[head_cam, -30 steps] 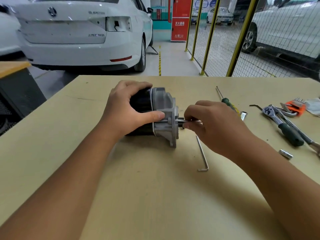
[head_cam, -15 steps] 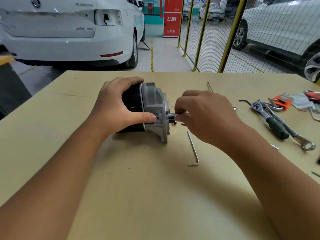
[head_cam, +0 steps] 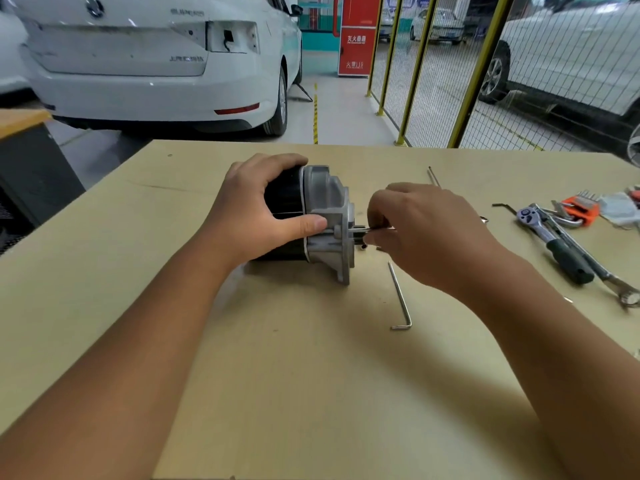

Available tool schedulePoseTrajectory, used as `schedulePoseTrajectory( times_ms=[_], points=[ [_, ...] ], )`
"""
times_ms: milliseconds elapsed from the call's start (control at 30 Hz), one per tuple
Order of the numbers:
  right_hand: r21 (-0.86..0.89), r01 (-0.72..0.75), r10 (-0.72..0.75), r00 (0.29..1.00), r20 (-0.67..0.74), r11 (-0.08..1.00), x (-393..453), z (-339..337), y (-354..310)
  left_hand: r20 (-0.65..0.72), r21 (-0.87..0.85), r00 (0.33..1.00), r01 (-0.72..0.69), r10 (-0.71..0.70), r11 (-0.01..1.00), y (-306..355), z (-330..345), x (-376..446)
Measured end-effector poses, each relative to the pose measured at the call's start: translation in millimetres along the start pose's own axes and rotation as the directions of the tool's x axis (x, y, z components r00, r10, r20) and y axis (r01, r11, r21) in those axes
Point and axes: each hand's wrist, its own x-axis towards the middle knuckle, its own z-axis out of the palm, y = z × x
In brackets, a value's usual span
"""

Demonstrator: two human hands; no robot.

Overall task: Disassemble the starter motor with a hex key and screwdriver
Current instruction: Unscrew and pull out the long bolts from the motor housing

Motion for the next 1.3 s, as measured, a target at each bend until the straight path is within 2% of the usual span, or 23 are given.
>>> schedulePoseTrajectory(
  times_ms=[167, 233, 400, 500, 567, 700, 767, 867, 967, 1033, 1233, 1300],
  points=[
    [0.146, 0.027, -0.037, 0.997, 0.067, 0.989, -3, 3, 4, 0.019, -0.004, 1.000, 0.018, -0.018, 1.000, 2, -2, 0],
    [0.157, 0.004, -0.011, 0.999, 0.044, 0.988, -4, 3, 6, 0.022, -0.006, 0.999, 0.024, -0.024, 1.000, 3, -2, 0],
    [-0.023, 0.004, -0.005, 0.999, -0.043, 1.000, -5, 1, -2, 0.044, 0.022, 0.999, 0.028, -0.029, 0.999, 5, -4, 0],
    [-0.048, -0.007, 0.003, 0.997, -0.083, 0.999, -4, 0, -4, 0.046, 0.035, 0.999, 0.019, -0.021, 0.999, 4, -4, 0],
    [-0.021, -0.010, 0.008, 0.997, -0.077, 1.000, -4, 0, -3, 0.050, 0.039, 0.999, 0.014, -0.016, 0.999, 3, -4, 1],
    [0.171, 0.020, -0.013, 0.999, -0.043, 0.985, -7, 2, 2, 0.049, 0.037, 0.999, 0.009, -0.011, 0.999, 2, -3, 0],
    [0.194, -0.002, 0.004, 1.000, -0.012, 0.981, -8, 6, 5, 0.046, 0.035, 0.999, 0.010, -0.012, 0.999, 2, -3, 0],
    [0.146, -0.016, 0.016, 1.000, -0.002, 0.989, -8, 9, 4, 0.040, 0.045, 0.999, 0.006, -0.007, 0.999, 3, -3, 0],
    [-0.099, -0.021, 0.011, 0.994, -0.110, 0.995, -10, 7, -1, 0.045, 0.053, 0.999, 0.013, -0.015, 0.999, 3, -3, 0],
    [-0.166, -0.031, 0.010, 0.992, -0.124, 0.986, -10, 5, -5, 0.053, 0.060, 0.998, 0.012, -0.015, 0.998, 3, -4, 0],
    [0.168, -0.007, 0.010, 1.000, -0.016, 0.986, -8, 6, 3, 0.049, 0.064, 0.999, -0.001, -0.003, 0.998, 1, -3, 0],
    [0.200, -0.018, 0.023, 0.999, -0.022, 0.980, -10, 9, 8, 0.049, 0.055, 0.999, -0.003, 0.001, 0.998, 0, -2, 0]
  ],
)
